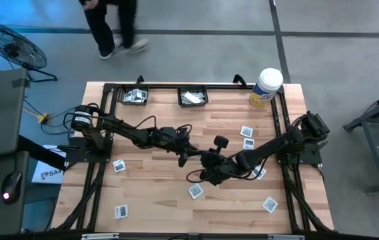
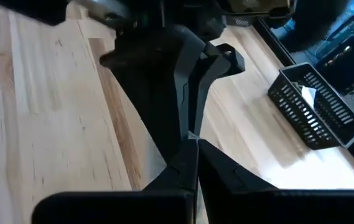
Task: Pick & Place First Aid Supplies
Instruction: Put the gray towelette pack into the left black bin
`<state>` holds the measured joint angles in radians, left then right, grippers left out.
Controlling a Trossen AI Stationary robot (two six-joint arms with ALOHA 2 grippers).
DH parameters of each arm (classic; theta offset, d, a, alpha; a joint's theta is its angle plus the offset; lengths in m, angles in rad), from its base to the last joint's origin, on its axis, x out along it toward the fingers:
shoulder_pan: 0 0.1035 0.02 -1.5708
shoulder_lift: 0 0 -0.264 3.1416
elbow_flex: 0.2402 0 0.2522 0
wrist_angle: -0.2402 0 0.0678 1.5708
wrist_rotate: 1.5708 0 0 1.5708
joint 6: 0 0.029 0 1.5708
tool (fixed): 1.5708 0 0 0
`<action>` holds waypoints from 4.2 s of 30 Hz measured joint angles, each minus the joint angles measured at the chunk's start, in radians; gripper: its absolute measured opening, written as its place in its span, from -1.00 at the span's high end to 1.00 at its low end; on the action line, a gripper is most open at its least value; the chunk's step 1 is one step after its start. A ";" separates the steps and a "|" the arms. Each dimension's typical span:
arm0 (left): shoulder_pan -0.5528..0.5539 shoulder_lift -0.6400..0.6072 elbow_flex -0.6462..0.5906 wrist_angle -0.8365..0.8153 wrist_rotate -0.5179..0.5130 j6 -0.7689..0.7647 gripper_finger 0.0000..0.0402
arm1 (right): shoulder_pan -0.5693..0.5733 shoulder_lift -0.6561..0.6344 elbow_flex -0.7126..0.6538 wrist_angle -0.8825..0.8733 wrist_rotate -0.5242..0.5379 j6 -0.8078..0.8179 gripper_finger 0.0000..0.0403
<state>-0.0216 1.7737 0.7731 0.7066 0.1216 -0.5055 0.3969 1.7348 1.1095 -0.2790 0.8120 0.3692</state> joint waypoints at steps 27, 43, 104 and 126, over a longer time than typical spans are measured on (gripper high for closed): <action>0.188 -0.509 -0.001 -1.093 -0.693 0.233 0.99 | 0.151 -0.141 0.002 0.026 -0.166 0.253 0.30; 0.804 -0.381 -0.001 -1.123 -0.806 0.355 0.99 | 0.188 -0.090 0.001 0.110 -0.104 0.287 0.36; 0.046 -1.129 -0.482 -0.620 -0.220 0.193 -0.03 | 0.175 0.309 0.316 0.204 -0.339 0.034 0.36; -0.182 -1.133 -0.525 -0.516 -0.421 0.371 -0.03 | 0.161 0.405 0.381 -0.101 -0.503 0.186 0.36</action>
<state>-0.2031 0.6411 0.2485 0.1909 -0.2996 -0.1345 0.5582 2.1398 1.4906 -0.3800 0.3090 0.5548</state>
